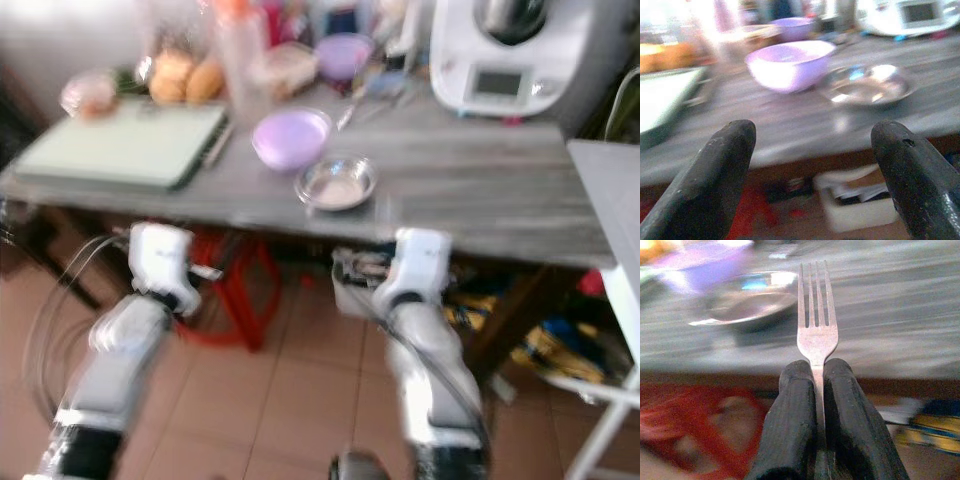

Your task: Setting the table

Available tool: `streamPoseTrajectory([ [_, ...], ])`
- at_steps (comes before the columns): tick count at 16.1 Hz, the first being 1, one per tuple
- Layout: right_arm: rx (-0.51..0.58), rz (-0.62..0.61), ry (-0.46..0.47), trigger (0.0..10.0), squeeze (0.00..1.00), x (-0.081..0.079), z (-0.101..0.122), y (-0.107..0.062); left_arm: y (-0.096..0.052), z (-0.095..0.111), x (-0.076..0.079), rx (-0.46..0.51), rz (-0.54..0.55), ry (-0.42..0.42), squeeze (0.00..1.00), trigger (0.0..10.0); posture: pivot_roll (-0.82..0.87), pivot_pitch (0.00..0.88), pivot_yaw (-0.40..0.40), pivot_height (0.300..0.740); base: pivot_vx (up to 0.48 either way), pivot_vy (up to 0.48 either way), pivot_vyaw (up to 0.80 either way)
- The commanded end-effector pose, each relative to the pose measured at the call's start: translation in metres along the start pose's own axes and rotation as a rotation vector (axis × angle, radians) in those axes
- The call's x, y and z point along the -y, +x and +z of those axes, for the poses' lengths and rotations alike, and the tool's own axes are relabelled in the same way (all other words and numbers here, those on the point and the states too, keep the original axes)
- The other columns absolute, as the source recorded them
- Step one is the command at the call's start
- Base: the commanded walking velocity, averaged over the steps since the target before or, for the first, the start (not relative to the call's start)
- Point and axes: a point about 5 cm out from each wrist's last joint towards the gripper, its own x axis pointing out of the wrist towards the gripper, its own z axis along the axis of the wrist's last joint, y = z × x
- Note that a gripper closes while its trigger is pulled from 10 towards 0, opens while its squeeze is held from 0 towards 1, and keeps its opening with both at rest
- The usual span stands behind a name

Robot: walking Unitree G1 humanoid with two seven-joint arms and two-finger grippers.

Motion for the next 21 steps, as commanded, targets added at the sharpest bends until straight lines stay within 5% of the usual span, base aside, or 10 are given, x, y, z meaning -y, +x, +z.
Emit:
streamPoseTrajectory([
  [1, 0.028, 0.028, 0.012, 10.0, 0.0, -0.01, 0.006, 0.001, -0.003, 0.003, -0.011, 0.004, 0.028, 0.031, 0.0, 10.0, -0.06, 0.0, 0.033, 0.74, 0.458, 0.0, -0.8],
  [9, 0.05, -0.002, -0.005, 10.0, 0.0, -0.007, 0.008, 0.002, -0.013, 0.003, -0.013, 0.021, 0.035, 0.015, 0.0, 10.0, -0.05, 0.0, 0.033, 0.74, 0.135, 0.0, -0.09],
  [14, 0.081, -0.111, -0.017, 10.0, 0.0, 0.013, 0.014, 0.005, -0.031, -0.001, -0.03, -0.01, 0.104, 0.037, 0.0, 10.0, -0.04, 0.0, 0.036, 0.74, 0.0, 0.0, 0.0],
  [21, 0.049, -0.159, 0.04, 10.0, 0.0, 0.028, 0.021, 0.025, -0.039, 0.003, -0.031, -0.03, 0.05, 0.047, 0.0, 10.0, -0.02, 0.0, 0.059, 0.74, 0.0, 0.0, 0.0],
])
